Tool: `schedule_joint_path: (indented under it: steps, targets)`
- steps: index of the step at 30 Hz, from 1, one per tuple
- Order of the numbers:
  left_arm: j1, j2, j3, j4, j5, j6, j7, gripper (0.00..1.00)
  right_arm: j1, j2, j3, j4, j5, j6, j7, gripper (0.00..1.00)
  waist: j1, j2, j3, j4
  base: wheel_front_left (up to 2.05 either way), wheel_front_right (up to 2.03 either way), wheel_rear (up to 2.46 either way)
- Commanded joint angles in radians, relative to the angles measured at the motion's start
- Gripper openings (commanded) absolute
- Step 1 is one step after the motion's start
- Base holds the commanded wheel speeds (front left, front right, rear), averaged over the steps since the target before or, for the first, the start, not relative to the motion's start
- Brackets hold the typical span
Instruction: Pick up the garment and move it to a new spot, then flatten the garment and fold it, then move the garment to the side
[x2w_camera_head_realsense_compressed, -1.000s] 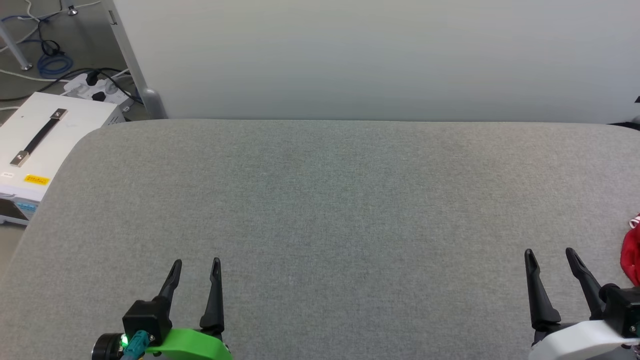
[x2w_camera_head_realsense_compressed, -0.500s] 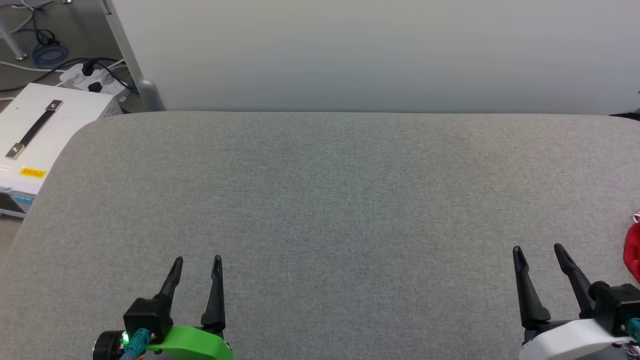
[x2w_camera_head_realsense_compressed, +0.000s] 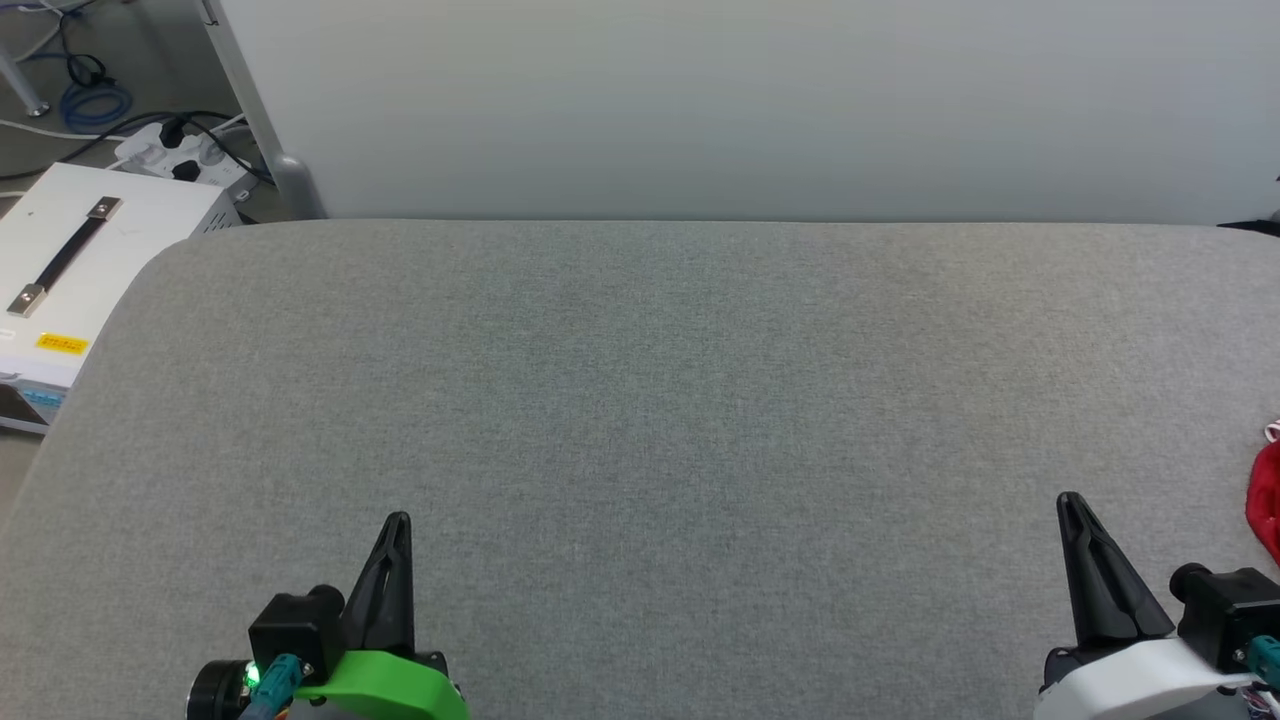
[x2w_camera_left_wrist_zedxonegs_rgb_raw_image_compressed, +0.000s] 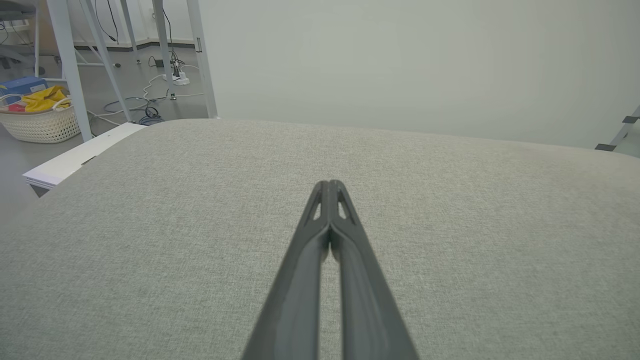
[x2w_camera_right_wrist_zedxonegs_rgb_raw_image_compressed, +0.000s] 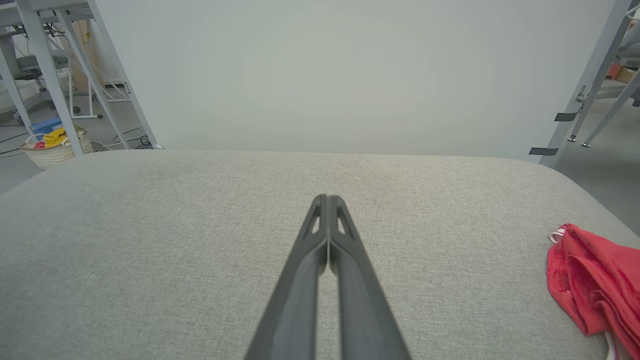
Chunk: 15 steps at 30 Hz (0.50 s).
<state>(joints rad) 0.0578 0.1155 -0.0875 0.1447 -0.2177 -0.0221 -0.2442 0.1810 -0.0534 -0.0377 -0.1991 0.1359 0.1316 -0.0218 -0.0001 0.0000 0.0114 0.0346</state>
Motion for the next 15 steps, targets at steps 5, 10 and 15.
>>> schedule_joint_path:
  steps: [5,10,15]
  targets:
    - [-0.006,-0.006,0.007,-0.012,0.02,0.002,0.014,0.0,-0.017,0.0,0.002,0.014,-0.013,0.0,0.002,0.0,0.0001,0.0,-0.001,-0.002,0.0,0.0,0.0]
    - [-0.009,-0.01,0.012,-0.02,0.033,0.003,0.028,0.0,-0.027,0.0,0.004,0.025,-0.02,0.0,0.003,0.0,0.0001,0.0,-0.001,-0.004,0.0,0.0,0.0]
    - [-0.011,-0.012,0.016,-0.026,0.041,0.004,0.038,0.0,-0.034,0.0,0.006,0.033,-0.026,0.0,0.004,0.0,0.0001,0.0,-0.002,-0.005,0.0,0.0,0.0]
